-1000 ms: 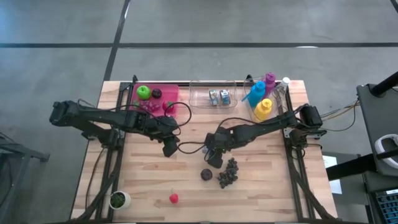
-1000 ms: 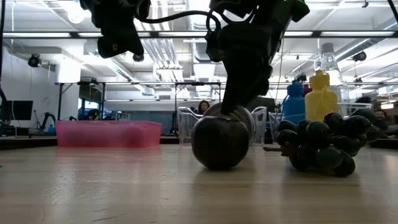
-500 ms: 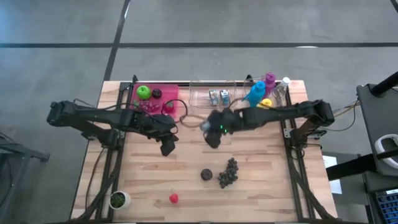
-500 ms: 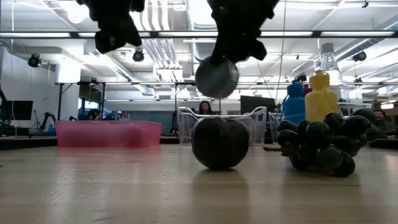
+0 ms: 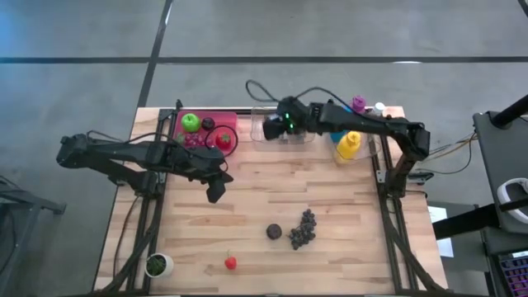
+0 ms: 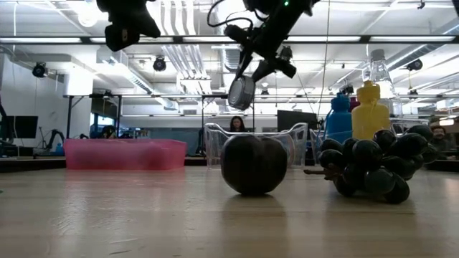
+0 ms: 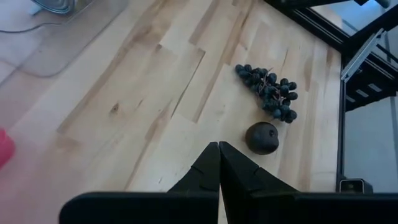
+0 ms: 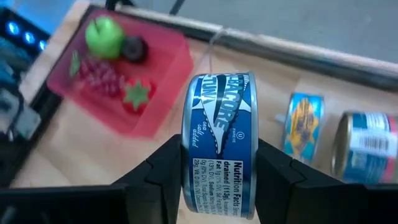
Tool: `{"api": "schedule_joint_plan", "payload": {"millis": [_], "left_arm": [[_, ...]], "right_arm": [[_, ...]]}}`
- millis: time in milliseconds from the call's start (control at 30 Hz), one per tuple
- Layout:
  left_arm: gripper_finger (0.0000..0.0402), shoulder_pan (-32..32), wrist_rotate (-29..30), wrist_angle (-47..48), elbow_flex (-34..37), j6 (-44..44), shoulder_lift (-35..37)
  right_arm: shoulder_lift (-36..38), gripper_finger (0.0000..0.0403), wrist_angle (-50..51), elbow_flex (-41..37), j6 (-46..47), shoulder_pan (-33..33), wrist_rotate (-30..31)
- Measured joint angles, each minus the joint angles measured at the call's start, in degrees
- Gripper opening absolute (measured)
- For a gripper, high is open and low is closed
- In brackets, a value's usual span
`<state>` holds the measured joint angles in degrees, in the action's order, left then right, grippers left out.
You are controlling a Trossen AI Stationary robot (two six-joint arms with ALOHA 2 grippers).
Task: Pick & Place Food Item
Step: Put the blue tuna can into the left transparent bin
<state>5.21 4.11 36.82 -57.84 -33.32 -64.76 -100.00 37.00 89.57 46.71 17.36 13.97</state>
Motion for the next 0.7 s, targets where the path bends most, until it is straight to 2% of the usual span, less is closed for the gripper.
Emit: {"api": "schedule_joint_plan", "payload": {"millis": [367, 700], "left_arm": [[0.0003, 0.0, 0.9, 0.3, 0.0, 1.9, -0.2], [0.0003, 0.0, 0.9, 0.7, 0.0, 2.1, -0.2]], "right_arm": [[-12.5, 0.0140, 0.4, 9.2, 2.8, 4.2, -3.4], [-23.8, 0.0140, 9.8, 19.8, 3.2, 6.5, -3.9]]}}
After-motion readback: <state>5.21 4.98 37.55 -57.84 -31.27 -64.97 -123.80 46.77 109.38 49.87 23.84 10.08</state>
